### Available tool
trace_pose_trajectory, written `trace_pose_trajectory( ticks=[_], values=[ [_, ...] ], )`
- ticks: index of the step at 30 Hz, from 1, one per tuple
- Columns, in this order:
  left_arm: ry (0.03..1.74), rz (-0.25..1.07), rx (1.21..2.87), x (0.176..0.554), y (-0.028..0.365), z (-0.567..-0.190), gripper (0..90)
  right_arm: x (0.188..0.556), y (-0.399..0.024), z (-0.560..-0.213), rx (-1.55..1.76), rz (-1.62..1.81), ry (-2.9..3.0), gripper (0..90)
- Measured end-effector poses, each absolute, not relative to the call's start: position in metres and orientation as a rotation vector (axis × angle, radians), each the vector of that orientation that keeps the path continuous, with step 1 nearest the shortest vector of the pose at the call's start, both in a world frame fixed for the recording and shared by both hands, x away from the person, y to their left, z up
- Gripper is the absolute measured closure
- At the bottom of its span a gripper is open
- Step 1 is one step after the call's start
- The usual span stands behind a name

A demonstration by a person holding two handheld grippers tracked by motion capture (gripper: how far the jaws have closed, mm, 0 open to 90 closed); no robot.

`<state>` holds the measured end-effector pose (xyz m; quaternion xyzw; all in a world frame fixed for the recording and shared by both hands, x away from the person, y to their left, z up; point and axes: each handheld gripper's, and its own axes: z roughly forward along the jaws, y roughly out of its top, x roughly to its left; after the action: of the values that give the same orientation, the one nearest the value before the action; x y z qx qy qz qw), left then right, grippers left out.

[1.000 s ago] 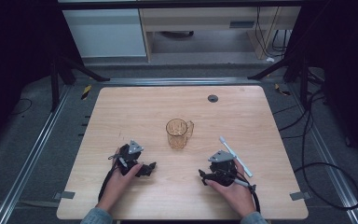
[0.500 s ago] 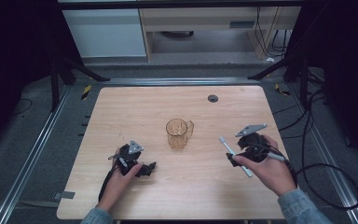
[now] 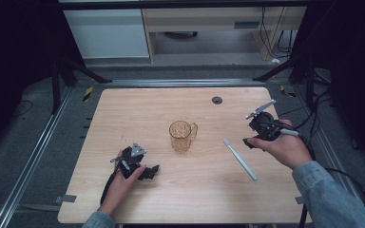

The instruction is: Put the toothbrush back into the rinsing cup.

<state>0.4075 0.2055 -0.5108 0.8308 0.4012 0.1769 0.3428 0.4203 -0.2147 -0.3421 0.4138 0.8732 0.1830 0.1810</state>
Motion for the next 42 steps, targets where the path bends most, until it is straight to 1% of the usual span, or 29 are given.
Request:
trace_pose_trajectory(
  ticks=[2, 4, 6, 10, 22, 31, 42],
  values=[
    [1.043, 0.46, 2.159, 0.408, 0.205, -0.511, 0.0, 0.427, -0.212, -0.343, 1.178, 0.482, 2.497, 44.6],
    [1.043, 0.461, 2.159, 0.408, 0.205, -0.511, 0.0, 0.429, -0.211, -0.344, 1.19, 0.476, 2.507, 45.1],
    [1.043, 0.46, 2.159, 0.408, 0.205, -0.511, 0.0, 0.436, -0.208, -0.347, 1.195, 0.442, 2.523, 47.9],
    [1.042, 0.461, 2.16, 0.408, 0.205, -0.511, 0.0, 0.443, -0.205, -0.355, 1.191, 0.402, 2.542, 50.6],
    [1.041, 0.461, 2.161, 0.408, 0.205, -0.511, 0.0, 0.458, -0.192, -0.377, 1.256, 0.33, 2.571, 53.1],
    [1.04, 0.461, 2.161, 0.408, 0.205, -0.511, 0.0, 0.466, -0.185, -0.396, 1.278, 0.288, 2.62, 58.4],
    [1.039, 0.461, 2.164, 0.408, 0.205, -0.511, 0.0, 0.472, -0.178, -0.412, 1.3, 0.249, 2.647, 59.4]
  ],
)
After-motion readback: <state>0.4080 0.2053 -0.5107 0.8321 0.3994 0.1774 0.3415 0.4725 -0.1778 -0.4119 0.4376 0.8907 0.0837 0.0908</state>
